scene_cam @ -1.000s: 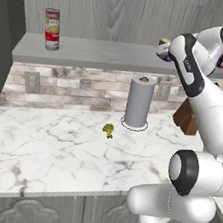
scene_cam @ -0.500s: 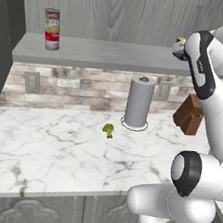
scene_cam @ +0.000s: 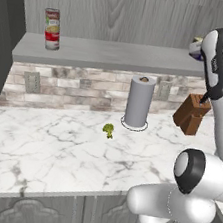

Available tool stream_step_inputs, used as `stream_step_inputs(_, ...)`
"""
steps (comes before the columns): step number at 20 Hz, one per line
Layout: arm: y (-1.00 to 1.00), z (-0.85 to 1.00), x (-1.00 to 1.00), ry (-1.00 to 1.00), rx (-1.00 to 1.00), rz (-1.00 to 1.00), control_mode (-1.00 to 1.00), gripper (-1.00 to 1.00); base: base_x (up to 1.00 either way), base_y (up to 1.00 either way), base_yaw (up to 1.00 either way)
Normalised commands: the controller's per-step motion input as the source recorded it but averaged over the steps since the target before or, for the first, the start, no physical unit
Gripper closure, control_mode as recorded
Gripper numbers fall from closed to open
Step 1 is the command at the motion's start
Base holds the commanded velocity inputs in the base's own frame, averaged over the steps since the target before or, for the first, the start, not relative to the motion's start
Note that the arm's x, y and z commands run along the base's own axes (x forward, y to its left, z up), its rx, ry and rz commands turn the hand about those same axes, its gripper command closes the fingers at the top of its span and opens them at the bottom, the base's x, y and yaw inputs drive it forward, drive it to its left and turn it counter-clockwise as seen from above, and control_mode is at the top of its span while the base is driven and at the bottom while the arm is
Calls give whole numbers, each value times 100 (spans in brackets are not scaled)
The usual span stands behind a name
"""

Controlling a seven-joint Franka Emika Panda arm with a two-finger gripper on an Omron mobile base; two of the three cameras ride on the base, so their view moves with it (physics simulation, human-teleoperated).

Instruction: Stack two cans on top of the other two cans in the cabinet.

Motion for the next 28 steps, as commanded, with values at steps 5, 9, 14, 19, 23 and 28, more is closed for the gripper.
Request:
stream_step_inputs(5, -50, 4, -23, -1, -4, -2, -100, 100, 0, 0, 0)
stream_step_inputs(9, -46, 11, -13, 0, -4, -7, -100, 100, 0, 0, 0)
stream_step_inputs(14, -47, 12, -7, 0, -4, -9, -100, 100, 0, 0, 0)
stream_step_inputs(19, -47, 7, -5, -1, 0, -11, -100, 100, 0, 0, 0)
stream_step_inputs(23, -31, 11, 0, 0, 0, -10, -100, 100, 0, 0, 0)
stream_step_inputs(28, -16, 4, 0, 0, 0, -6, -100, 100, 0, 0, 0)
